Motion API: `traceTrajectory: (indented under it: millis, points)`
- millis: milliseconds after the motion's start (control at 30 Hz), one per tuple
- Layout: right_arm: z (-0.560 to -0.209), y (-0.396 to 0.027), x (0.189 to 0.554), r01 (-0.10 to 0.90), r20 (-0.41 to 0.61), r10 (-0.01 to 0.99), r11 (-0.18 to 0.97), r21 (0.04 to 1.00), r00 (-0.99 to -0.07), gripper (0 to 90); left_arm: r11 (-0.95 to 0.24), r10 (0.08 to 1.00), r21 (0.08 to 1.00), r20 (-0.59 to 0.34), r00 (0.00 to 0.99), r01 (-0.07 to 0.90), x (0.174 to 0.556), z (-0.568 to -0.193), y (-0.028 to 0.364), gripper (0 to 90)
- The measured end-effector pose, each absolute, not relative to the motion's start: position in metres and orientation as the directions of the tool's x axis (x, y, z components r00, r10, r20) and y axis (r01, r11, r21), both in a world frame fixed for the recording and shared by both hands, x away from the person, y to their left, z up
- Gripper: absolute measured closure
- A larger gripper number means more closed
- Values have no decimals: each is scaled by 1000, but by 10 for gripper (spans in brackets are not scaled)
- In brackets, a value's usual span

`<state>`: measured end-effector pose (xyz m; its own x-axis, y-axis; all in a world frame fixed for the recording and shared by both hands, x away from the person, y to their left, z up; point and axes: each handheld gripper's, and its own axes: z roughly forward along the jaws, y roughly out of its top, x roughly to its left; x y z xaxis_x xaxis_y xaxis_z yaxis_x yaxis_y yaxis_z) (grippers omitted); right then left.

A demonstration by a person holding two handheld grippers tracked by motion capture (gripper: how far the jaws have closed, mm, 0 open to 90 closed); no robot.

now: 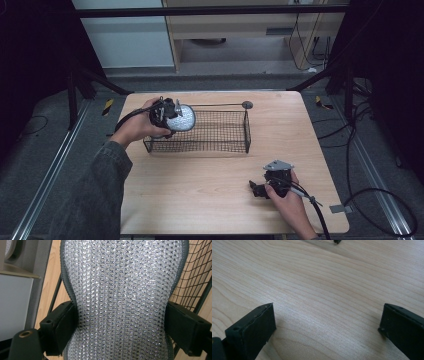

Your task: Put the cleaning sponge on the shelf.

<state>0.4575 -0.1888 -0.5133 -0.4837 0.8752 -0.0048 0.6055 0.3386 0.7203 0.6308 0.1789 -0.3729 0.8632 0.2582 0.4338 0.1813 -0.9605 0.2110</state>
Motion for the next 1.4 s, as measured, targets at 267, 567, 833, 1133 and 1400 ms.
traceTrajectory:
  millis: [267, 567, 833, 1133, 1400]
  points:
    - [-513, -189, 457, 606, -5, 875, 339, 720, -483, 4, -957, 272, 218, 431, 860, 193, 633, -374, 179, 114]
    - [-513, -189, 457, 605, -4, 875, 339, 720, -484, 4, -946, 305, 234, 401, 864, 225, 637, -377, 177, 47]
    - [-513, -189, 458, 604, -6, 875, 339, 721, -485, 4, -930, 344, 268, 388, 855, 252, 638, -375, 178, 44]
    - [-513, -189, 458, 604, -5, 875, 339, 721, -485, 4, -918, 357, 308, 376, 855, 248, 633, -370, 181, 69]
    - [-513, -189, 458, 604, -6, 874, 340, 721, -485, 4, -905, 376, 344, 374, 848, 249, 629, -364, 179, 105]
